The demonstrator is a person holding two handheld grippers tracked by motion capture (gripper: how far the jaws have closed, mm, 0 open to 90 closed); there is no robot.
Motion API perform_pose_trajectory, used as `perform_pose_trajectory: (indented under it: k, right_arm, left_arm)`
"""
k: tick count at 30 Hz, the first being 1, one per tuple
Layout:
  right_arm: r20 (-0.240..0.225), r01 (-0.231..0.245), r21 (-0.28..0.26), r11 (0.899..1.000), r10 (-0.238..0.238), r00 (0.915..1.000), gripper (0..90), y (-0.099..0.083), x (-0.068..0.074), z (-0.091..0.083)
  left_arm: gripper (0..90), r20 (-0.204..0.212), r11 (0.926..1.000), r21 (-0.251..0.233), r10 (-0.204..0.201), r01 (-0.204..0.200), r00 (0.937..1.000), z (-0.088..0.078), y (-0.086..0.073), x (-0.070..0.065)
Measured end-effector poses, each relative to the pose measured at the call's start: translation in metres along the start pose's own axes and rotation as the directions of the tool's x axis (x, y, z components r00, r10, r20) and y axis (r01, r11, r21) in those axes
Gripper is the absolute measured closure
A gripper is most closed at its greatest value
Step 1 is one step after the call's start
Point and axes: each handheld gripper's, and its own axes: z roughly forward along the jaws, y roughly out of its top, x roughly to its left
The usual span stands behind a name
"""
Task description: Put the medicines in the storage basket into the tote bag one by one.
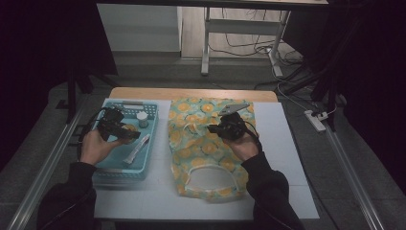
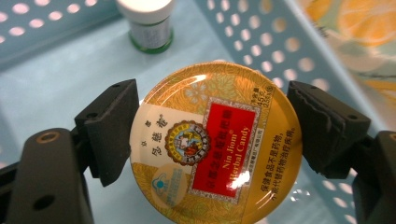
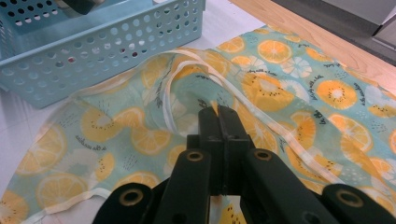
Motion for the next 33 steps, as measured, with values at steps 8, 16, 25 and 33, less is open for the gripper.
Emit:
perform_pose_trajectory:
  k: [8, 16, 25, 33]
  right_arm:
    - [0.006, -0.002, -0.014, 1.0, 0.002, 1.0, 90.0, 0.001, -0.001, -0.003]
    - [0.005, -0.002, -0.021, 1.0, 0.002, 1.0, 90.0, 0.001, 0.0, -0.002]
    - [0.006, -0.01, -0.03, 0.999, 0.01, 0.9999, 90.0, 0.0, -0.002, -0.003]
    - [0.009, -0.016, -0.031, 0.999, 0.016, 0.9998, 90.0, -0.001, -0.002, -0.003]
  left_arm:
    - [21.0, 0.041, 0.999, -0.038, 0.024, -0.022, 0.9989, -0.006, 0.002, -0.012]
    - [21.0, 0.061, 0.9956, -0.06, 0.076, -0.072, 0.9952, -0.009, 0.002, -0.032]
    - [21.1, 0.092, 0.99, -0.081, 0.123, -0.116, 0.9882, -0.011, 0.01, -0.053]
    - [21.0, 0.13, 0.9826, -0.091, 0.173, -0.162, 0.9763, -0.009, 0.015, -0.074]
